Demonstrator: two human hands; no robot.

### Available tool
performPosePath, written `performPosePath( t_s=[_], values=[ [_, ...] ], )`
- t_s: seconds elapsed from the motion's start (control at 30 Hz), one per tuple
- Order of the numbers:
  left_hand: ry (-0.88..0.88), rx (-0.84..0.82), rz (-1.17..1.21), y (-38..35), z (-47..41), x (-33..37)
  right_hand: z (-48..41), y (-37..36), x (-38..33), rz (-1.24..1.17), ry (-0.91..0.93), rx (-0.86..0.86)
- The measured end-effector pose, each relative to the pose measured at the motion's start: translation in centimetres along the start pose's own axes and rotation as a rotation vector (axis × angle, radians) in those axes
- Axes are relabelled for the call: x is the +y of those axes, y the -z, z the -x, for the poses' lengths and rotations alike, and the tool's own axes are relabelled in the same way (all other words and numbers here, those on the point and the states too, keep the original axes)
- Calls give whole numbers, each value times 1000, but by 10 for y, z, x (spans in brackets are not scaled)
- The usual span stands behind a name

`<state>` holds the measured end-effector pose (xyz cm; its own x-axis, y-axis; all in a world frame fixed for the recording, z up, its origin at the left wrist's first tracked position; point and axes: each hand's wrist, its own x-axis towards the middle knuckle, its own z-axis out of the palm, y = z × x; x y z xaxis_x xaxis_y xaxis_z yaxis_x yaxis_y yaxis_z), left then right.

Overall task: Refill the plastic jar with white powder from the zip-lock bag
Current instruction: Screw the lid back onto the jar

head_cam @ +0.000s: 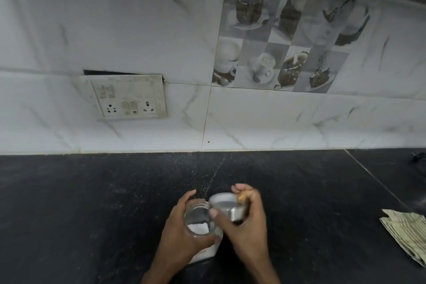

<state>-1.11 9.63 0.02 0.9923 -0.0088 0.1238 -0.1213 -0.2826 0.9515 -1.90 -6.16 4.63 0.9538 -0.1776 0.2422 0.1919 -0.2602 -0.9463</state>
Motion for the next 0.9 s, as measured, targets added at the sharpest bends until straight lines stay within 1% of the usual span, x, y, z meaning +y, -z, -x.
performPosePath(
  t_s=[0.07, 0.1, 0.17, 0.3, 0.37, 0.47, 0.57, 0.63, 0.7, 0.77, 0.8, 0.87, 0.9],
  values=[
    [31, 4, 20, 2, -4, -4, 7, -17, -4, -26, 53, -143],
    [41, 11, 27, 2, -5, -7, 8, -24, -1, -23, 59, -178],
    [50, 23, 60, 1, -7, -11, 10, -33, 5, 19, 87, -198],
    [94, -6, 170, -1, -13, -19, 12, -39, 12, 96, 120, -236],
    [117, -8, 224, -3, -15, -24, 12, -42, 11, 122, 135, -229],
    [99, -10, 194, -7, -15, -28, 9, -48, 18, 138, 134, -175],
    [76, 7, 187, -7, -15, -34, 10, -50, 19, 153, 113, -168],
    [46, 16, 170, -8, -15, -33, 14, -47, 19, 144, 115, -172],
    [-12, 45, 149, -8, -14, -29, 17, -41, 23, 164, 173, -181],
    [-29, 74, 160, -9, -14, -23, 16, -38, 28, 246, 213, -176],
    [-32, 85, 167, -8, -13, -20, 13, -41, 24, 307, 197, -167],
    [-19, 110, 257, -13, -9, -11, 12, -51, 10, 400, 150, -26],
    [15, 137, 280, -13, -7, -12, 16, -53, 2, 405, 160, -3]
  ],
)
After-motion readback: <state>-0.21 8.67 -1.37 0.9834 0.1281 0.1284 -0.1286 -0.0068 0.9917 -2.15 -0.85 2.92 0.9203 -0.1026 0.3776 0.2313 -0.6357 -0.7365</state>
